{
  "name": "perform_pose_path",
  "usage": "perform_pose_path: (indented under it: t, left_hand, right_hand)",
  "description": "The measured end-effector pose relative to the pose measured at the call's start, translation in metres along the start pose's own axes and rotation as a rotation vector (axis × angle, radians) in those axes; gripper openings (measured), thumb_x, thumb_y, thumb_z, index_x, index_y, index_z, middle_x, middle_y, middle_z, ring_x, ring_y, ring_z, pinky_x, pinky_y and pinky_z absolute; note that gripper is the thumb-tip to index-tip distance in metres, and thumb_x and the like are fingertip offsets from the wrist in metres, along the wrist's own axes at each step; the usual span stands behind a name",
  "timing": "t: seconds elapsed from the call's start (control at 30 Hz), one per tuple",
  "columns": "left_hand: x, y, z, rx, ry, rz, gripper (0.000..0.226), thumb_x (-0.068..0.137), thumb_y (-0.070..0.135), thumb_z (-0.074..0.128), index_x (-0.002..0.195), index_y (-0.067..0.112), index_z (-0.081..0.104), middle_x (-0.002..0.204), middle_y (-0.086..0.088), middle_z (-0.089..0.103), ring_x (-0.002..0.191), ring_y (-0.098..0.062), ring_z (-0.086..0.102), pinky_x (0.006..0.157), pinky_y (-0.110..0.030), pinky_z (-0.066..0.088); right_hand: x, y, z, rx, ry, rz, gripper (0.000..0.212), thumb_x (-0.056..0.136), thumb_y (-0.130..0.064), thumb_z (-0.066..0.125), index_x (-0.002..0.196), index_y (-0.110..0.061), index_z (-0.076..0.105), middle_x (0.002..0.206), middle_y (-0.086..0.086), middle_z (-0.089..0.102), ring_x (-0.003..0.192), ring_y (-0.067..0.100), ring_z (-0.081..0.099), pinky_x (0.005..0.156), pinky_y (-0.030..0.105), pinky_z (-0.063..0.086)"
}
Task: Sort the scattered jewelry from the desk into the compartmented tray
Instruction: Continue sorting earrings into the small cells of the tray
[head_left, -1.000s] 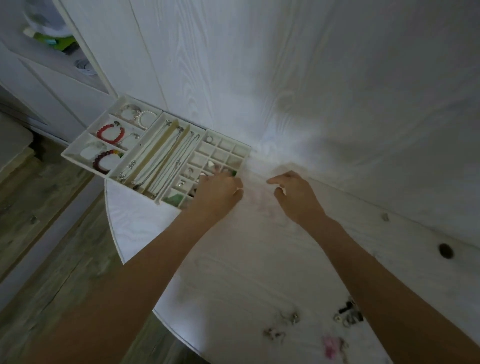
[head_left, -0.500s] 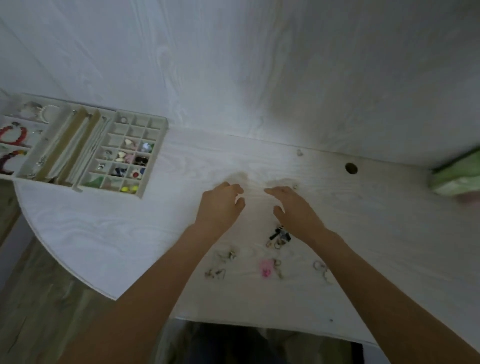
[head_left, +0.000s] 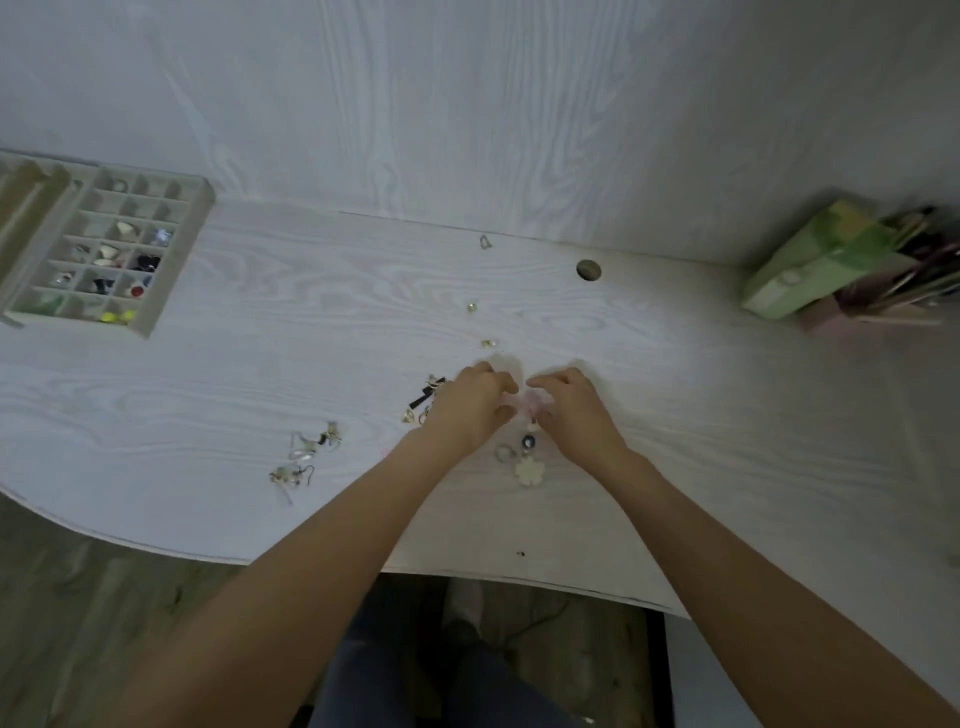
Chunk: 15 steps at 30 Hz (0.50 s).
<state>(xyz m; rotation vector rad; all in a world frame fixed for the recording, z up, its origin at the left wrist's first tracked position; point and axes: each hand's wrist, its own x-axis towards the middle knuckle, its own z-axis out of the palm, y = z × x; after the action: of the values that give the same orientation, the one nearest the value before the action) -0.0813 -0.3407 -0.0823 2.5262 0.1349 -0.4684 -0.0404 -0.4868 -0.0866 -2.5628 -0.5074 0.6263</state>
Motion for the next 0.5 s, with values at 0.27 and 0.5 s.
perform_pose_path:
  t: [0.27, 0.5]
  left_hand:
    - [0.017, 0.021, 0.015, -0.224, 0.084, -0.158, 0.021, 0.093, 0.021, 0.055, 0.106, 0.007, 0.063, 0.106, -0.013, 0.053, 0.097, -0.029, 0.057, 0.080, -0.029, 0.043]
    - [0.008, 0.014, -0.005, -0.538, 0.105, -0.139, 0.004, 0.088, 0.009, 0.060, 0.089, 0.008, 0.064, 0.094, -0.011, 0.069, 0.089, -0.021, 0.063, 0.077, -0.026, 0.046]
  right_hand:
    - [0.013, 0.003, 0.009, 0.120, 0.055, 0.039, 0.015, 0.092, -0.023, 0.057, 0.096, -0.009, 0.055, 0.096, 0.007, 0.044, 0.088, 0.025, 0.050, 0.072, 0.031, 0.043]
    - [0.011, -0.006, -0.007, 0.494, 0.020, 0.047, 0.012, 0.092, -0.016, 0.058, 0.087, -0.011, 0.049, 0.088, 0.003, 0.061, 0.080, 0.015, 0.059, 0.069, 0.020, 0.049]
